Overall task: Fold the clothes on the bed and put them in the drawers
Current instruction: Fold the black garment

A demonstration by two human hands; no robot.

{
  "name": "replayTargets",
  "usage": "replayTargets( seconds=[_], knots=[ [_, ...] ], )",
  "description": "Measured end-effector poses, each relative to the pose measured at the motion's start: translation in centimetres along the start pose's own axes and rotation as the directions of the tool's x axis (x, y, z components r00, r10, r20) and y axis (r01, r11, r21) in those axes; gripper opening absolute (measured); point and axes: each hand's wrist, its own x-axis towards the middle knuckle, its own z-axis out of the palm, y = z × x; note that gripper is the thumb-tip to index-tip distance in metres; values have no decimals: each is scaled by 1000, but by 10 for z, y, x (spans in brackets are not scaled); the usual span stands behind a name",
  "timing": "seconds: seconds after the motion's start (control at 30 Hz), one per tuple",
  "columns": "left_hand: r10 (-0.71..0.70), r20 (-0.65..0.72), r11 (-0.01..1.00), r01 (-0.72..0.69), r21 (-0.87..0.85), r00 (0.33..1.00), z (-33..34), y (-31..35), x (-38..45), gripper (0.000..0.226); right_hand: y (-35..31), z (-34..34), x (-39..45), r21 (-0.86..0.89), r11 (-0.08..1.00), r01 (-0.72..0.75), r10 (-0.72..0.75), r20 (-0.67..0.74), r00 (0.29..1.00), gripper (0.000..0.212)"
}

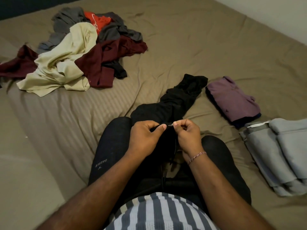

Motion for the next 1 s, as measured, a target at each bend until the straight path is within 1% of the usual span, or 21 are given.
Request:
replayTargets(
  seconds=[0.07,0.13,0.17,0.2,0.27,0.3,0.33,0.37,0.4,0.43,0.5,0.57,0.63,0.7,0.73,0.8,0.87,0.9,0.93,0.97,1.0],
  knots=[
    [45,-23,999,-45,-11,999,1,1,-6,18,-3,1,0,102,993,-61,60,12,998,9],
    [69,-40,996,-71,-57,997,-4,-2,-8,15,-7,4,-1,76,997,-27,25,29,999,10],
    [73,-7,995,-74,-67,997,-8,-2,-5,16,-8,2,0,28,999,30,-31,34,999,10],
    [73,55,996,-70,-58,996,-11,1,0,19,-10,0,1,-17,995,97,-96,53,994,11],
    [35,204,999,-36,-1,978,-12,7,13,27,-15,-3,4,-52,976,211,-203,128,971,13],
    [12,242,999,-20,30,970,-10,10,16,30,-15,-3,4,-50,968,246,-235,165,958,13],
    [-3,247,999,-7,41,969,-6,12,17,32,-13,-2,3,-44,962,271,-259,183,948,13],
    [-17,226,1000,15,11,974,-2,13,16,30,-11,-2,1,-35,956,291,-279,187,942,12],
    [-45,198,996,59,-68,979,1,12,13,27,-6,-3,-1,-26,952,304,-294,190,937,12],
    [-84,179,979,115,-166,980,2,10,11,24,-1,-5,-3,-25,950,313,-302,199,932,16],
    [-164,194,920,221,-325,967,-1,3,8,23,9,-13,-4,-61,950,306,-283,245,927,31],
    [-211,240,866,295,-403,948,-6,-4,8,24,16,-19,-2,-126,942,311,-265,292,919,40],
    [-232,271,835,334,-437,934,-9,-9,6,23,16,-19,2,-194,919,343,-281,289,915,37],
    [-230,254,856,319,-408,940,-11,-14,6,22,12,-20,10,-231,903,362,-289,297,910,36],
    [-224,233,879,299,-370,946,-11,-16,7,21,10,-23,15,-216,914,344,-268,315,910,38],
    [-193,203,928,245,-279,960,-12,-18,9,21,6,-30,24,-155,959,239,-173,349,921,38],
    [-135,224,964,180,-197,965,-10,-19,10,20,5,-32,30,-185,970,156,-91,319,944,36],
    [-113,244,972,158,-176,963,-9,-20,9,19,6,-32,31,-254,952,168,-93,284,954,35],
    [-102,255,974,149,-172,962,-8,-21,9,19,9,-30,31,-327,918,223,-135,270,953,35],
    [-98,253,972,147,-185,962,-7,-23,9,18,11,-28,29,-386,868,313,-204,297,933,39],
    [-98,246,966,152,-210,964,-7,-24,10,18,13,-27,27,-412,813,410,-272,354,895,45]
  ],
)
